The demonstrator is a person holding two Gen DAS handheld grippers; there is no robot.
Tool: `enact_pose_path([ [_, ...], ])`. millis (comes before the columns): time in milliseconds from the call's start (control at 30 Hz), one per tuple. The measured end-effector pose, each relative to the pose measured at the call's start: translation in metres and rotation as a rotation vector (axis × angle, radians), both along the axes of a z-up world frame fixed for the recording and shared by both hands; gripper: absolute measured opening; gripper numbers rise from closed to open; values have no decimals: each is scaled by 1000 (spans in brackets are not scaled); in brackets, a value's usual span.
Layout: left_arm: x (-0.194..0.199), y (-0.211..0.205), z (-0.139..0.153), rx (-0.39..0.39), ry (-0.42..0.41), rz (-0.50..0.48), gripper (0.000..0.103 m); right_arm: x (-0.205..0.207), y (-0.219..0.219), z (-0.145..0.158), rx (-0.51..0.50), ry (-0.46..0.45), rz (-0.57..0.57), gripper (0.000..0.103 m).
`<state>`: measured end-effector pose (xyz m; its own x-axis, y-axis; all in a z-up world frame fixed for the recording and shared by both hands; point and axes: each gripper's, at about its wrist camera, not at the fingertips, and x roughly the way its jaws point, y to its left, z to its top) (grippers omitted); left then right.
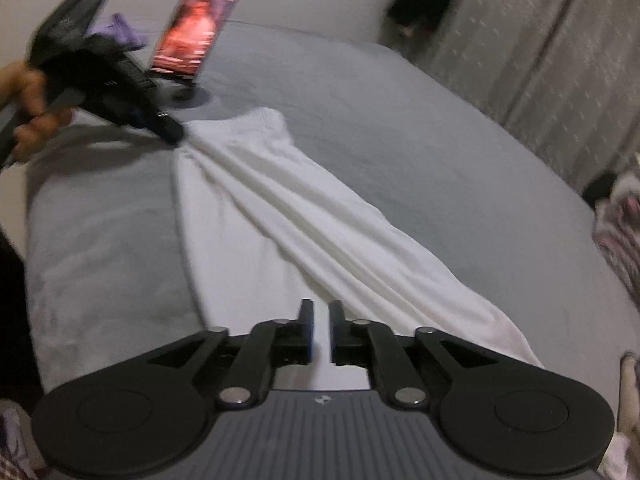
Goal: Fold clothes
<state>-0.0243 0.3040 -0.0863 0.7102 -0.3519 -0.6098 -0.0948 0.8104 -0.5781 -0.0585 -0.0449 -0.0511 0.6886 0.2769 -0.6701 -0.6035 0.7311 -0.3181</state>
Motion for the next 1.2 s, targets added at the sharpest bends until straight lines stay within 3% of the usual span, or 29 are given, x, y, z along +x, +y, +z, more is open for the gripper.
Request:
enact_pose_path([
  [133,-8,1,16,22,-38,35,24,16,-23,8,73,42,-119,25],
  [167,-10,2,20,29,-54,43,31,19,-29,10,90,54,-146,25],
  [233,-15,1,30,42,-84,46,34,26,-42,13,120,78,-203,26],
  [467,-18,-30,55,87,-174,-75,50,46,-89,21,218,140,-409,32],
  [1000,-1,-188,51,256,-189,-556,52,67,-188,20,536,293,-771,37],
  [1200,3,-238,40,339,-207,-679,50,73,-219,14,676,351,-880,37],
])
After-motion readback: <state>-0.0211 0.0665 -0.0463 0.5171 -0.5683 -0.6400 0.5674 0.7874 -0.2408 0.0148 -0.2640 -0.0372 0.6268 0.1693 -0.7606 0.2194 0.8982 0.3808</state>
